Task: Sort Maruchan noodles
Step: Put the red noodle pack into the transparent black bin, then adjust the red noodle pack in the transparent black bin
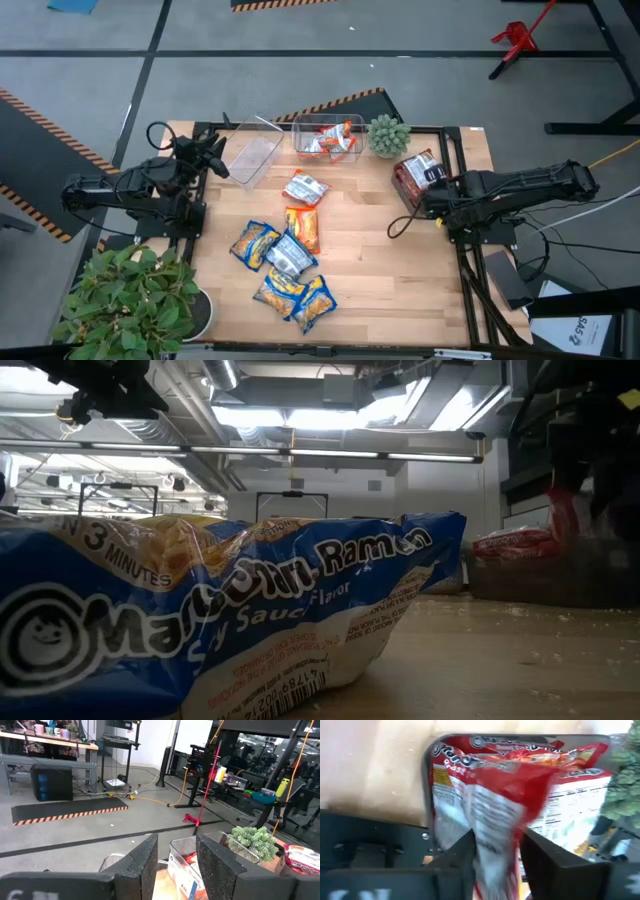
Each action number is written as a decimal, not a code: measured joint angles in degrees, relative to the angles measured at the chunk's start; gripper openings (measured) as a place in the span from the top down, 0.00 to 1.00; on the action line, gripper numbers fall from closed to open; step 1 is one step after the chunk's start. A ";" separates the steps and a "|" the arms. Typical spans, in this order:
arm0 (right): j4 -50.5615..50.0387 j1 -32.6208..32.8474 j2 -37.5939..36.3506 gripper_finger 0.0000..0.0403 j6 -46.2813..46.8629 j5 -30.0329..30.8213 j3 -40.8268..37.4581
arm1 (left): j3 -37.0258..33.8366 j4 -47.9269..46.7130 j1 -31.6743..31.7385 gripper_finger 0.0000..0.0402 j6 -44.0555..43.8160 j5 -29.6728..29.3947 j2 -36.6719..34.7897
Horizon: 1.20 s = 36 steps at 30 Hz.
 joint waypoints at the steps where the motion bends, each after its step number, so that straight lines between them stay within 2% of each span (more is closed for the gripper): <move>1: -0.10 0.00 0.00 0.63 0.04 -1.06 0.06 | 0.00 0.00 0.00 0.68 0.00 0.00 -0.01; 7: -0.24 0.00 -0.02 0.50 0.19 -5.42 3.01 | 0.00 0.02 0.00 0.68 0.00 0.00 0.00; 14: -2.78 0.00 -0.06 0.48 2.97 -5.06 12.63 | 0.00 0.02 0.00 0.68 0.00 0.04 -0.01; 17: -2.12 -0.06 -0.22 0.49 10.26 -0.41 16.24 | 0.00 0.02 0.00 0.68 0.00 0.04 0.01; 20: -2.04 -2.39 -0.53 0.52 22.00 8.34 17.19 | 0.00 -0.11 0.00 0.68 0.00 0.04 -0.01; 22: -2.06 -5.27 -0.45 0.54 29.76 10.42 16.22 | 0.00 -0.52 0.00 0.68 0.00 0.02 -0.01; 26: -0.90 -10.88 -0.32 0.59 39.89 10.53 11.15 | 0.00 -1.28 0.01 0.68 0.00 0.04 0.00; 32: 7.33 -15.37 0.62 0.63 42.28 5.37 1.26 | 0.00 -1.29 0.02 0.68 0.00 0.04 0.01; 36: 9.34 -15.82 1.67 0.63 42.42 0.57 -1.89 | 0.00 -1.47 0.01 0.68 0.00 0.04 0.00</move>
